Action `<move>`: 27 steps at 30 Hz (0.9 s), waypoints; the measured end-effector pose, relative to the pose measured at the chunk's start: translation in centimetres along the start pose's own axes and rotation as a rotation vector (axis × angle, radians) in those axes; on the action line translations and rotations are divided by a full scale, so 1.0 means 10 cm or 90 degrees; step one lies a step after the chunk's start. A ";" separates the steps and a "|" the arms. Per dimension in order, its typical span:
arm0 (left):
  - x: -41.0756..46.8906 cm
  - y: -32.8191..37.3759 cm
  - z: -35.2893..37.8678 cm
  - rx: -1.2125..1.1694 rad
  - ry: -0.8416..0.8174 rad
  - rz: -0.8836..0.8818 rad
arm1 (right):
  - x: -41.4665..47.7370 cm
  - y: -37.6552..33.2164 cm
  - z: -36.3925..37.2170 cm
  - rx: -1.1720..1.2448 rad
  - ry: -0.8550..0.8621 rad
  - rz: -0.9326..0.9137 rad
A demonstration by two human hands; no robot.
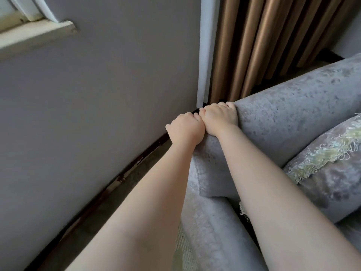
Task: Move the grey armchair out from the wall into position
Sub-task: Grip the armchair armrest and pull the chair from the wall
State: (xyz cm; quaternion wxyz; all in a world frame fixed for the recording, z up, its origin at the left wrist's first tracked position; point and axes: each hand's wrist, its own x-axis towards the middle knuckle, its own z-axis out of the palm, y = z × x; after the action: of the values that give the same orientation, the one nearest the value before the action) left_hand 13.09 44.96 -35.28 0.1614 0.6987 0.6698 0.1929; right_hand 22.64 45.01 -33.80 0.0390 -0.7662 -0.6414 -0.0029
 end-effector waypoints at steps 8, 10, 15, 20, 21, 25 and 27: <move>-0.22 0.01 -0.09 0.030 0.008 -0.008 | -0.19 0.02 -0.05 0.039 -0.002 -0.018; -0.34 -0.04 -0.12 0.036 0.010 -0.017 | -0.29 -0.03 -0.06 0.046 -0.008 -0.027; -0.64 -0.19 -0.24 0.046 0.016 -0.041 | -0.58 -0.20 -0.08 0.054 -0.043 -0.048; -0.74 -0.24 -0.32 0.048 0.009 -0.052 | -0.67 -0.27 -0.09 0.052 -0.036 -0.050; -0.73 -0.25 -0.31 0.047 0.009 -0.053 | -0.66 -0.28 -0.08 0.049 -0.033 -0.051; -0.66 -0.30 -0.23 0.043 0.051 -0.055 | -0.61 -0.31 0.00 0.043 0.027 -0.052; -0.65 -0.31 -0.19 0.040 0.071 -0.056 | -0.62 -0.31 0.05 0.048 0.062 -0.047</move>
State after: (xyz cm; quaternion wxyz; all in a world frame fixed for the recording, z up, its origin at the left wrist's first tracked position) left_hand 9.22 38.57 -35.44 0.1098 0.6616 0.7135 0.2030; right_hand 18.45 39.50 -34.45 0.0989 -0.7387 -0.6665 -0.0170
